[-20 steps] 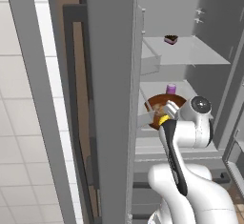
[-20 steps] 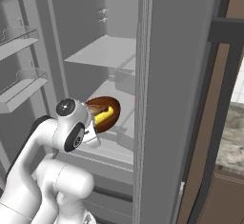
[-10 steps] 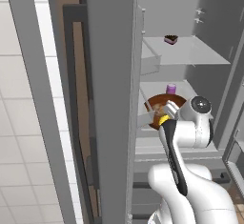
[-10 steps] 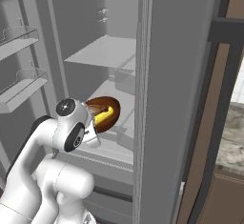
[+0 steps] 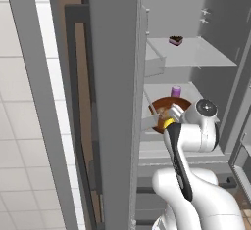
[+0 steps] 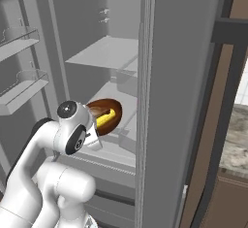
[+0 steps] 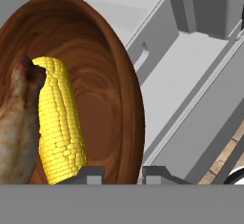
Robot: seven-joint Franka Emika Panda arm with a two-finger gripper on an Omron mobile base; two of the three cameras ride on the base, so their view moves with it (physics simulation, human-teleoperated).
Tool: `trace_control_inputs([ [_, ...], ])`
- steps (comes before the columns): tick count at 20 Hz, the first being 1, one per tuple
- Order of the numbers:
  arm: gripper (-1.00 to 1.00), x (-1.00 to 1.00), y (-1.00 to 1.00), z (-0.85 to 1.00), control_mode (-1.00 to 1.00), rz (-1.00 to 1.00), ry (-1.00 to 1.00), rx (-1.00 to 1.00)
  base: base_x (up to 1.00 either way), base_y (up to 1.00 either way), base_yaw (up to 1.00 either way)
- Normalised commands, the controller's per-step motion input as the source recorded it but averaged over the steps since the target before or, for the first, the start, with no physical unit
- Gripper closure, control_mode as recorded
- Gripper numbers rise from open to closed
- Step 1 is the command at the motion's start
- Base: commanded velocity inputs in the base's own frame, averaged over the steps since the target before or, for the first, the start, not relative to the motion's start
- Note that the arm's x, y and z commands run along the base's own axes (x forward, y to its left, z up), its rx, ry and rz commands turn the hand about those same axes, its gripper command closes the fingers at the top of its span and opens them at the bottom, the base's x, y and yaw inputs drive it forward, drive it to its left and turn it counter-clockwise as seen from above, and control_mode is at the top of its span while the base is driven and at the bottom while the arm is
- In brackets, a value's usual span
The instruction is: Pick the chicken drumstick and corn from their plates and place them in the bowl. Then put the bowl in the fridge.
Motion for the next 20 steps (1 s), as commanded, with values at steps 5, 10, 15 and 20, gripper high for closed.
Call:
trace_control_inputs([
  [5,1.0,0.01,-0.01,-0.01,-1.0,-0.01,0.0,0.0,0.0,0.0,0.0],
  [10,1.0,0.16,-0.16,0.06,-1.0,-0.09,0.01,0.21,0.0,0.0,0.0],
  [15,1.0,0.29,-0.03,0.13,-1.0,-0.01,0.0,0.22,0.0,0.0,0.0],
  [20,1.0,0.38,-0.01,0.05,-1.0,0.0,0.0,0.05,0.0,0.0,0.0],
])
